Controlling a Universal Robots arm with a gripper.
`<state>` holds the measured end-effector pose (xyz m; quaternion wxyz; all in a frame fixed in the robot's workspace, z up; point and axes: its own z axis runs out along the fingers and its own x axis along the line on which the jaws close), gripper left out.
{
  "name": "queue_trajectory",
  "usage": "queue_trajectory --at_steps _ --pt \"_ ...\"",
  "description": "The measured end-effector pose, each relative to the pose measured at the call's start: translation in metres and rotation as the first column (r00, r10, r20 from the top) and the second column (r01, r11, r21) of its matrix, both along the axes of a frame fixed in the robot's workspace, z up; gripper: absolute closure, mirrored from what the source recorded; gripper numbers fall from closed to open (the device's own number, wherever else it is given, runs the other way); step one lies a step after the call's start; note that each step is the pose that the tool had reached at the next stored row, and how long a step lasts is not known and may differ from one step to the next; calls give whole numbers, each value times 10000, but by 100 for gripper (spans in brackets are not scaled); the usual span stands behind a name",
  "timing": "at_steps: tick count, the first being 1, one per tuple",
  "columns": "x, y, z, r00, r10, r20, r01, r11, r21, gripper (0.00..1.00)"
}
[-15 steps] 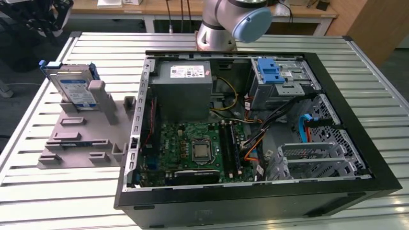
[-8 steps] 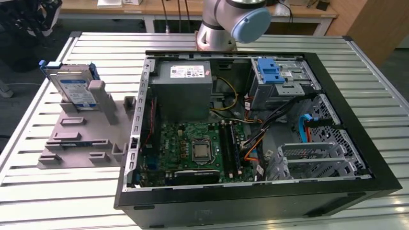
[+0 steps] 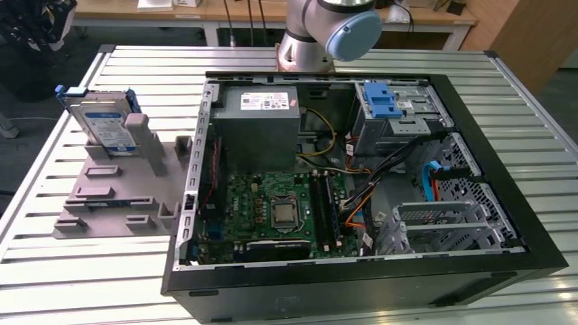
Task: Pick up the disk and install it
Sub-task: 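Reach for the disk, then pick up the disk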
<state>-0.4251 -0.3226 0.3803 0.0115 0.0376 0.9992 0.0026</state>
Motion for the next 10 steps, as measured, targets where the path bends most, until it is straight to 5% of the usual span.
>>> queue_trajectory --at_steps 10 --pt "-7 0 0 9999 120 1 -120 9999 0 89"
